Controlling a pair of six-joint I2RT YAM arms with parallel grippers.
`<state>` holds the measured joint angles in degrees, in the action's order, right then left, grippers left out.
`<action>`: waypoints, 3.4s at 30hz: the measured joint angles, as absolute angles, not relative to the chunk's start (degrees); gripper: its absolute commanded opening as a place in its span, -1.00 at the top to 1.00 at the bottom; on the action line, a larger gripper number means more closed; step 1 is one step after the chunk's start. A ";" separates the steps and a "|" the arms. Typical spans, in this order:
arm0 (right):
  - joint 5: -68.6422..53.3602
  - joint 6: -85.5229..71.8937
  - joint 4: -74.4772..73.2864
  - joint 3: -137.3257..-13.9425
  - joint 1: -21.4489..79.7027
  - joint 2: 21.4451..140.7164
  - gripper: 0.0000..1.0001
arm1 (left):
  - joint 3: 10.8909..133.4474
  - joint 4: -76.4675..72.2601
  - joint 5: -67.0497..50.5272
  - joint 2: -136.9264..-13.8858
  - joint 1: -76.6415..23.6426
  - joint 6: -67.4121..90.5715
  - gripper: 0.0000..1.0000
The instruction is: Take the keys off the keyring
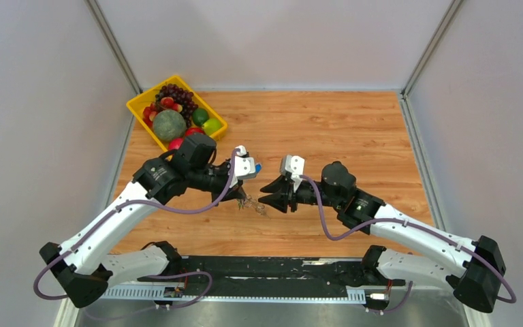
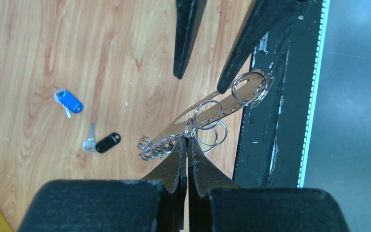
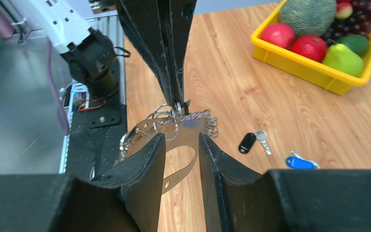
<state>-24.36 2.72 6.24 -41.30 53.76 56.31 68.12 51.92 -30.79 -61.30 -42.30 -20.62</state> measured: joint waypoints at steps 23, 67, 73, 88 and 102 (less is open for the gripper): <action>-33.56 3.44 16.64 -39.68 55.37 62.02 0.62 | 68.12 54.02 -38.30 -59.46 -43.75 -30.44 1.00; -24.69 -6.37 45.30 -24.18 55.53 49.08 1.00 | 52.21 16.49 -41.04 -46.02 -38.26 -1.37 0.42; -25.02 -6.37 45.30 -24.21 55.53 49.28 1.00 | 52.23 15.75 -47.55 -47.05 -38.26 -1.61 0.53; -26.50 -6.39 45.30 -24.29 55.53 50.72 1.00 | 52.23 14.06 -52.53 -48.12 -38.26 -2.50 0.62; -26.63 -6.37 45.25 -24.38 55.53 51.00 1.00 | 51.90 14.33 -52.10 -48.75 -38.28 -3.55 0.61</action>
